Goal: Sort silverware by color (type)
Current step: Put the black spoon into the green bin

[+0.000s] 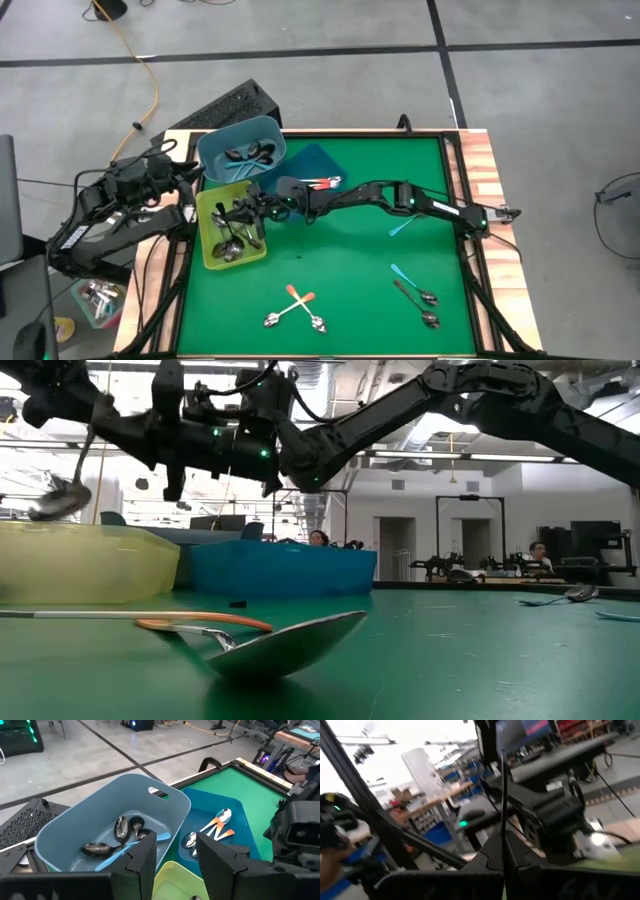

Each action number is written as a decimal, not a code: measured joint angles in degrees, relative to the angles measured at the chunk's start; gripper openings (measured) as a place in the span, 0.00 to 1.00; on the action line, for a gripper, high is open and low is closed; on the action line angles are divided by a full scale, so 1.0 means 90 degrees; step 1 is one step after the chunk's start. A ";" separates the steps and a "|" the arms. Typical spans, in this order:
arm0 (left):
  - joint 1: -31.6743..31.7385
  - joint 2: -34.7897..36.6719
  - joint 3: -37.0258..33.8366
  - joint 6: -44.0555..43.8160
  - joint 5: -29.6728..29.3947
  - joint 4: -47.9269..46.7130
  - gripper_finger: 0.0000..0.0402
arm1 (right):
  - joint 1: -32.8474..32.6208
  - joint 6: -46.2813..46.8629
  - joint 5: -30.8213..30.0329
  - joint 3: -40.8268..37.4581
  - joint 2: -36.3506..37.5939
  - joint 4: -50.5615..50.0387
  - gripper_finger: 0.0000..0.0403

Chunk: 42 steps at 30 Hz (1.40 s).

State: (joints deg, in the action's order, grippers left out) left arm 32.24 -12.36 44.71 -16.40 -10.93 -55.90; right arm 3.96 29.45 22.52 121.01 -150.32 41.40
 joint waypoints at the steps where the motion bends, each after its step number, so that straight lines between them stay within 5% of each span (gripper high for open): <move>1: -0.0001 0.0000 0.0000 -0.0021 -0.0001 0.0000 0.30 | 0.0017 -0.0097 0.0000 0.0000 0.0008 -0.0140 0.01; 42: 0.0000 0.0000 0.0000 -0.0043 -0.0029 0.0000 0.30 | 0.0164 -0.1307 -0.0213 -0.0036 0.0009 -0.1771 0.01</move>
State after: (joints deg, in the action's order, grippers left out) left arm 32.24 -12.36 44.71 -16.78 -11.20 -55.90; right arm 5.44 17.69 20.61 120.68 -150.24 25.46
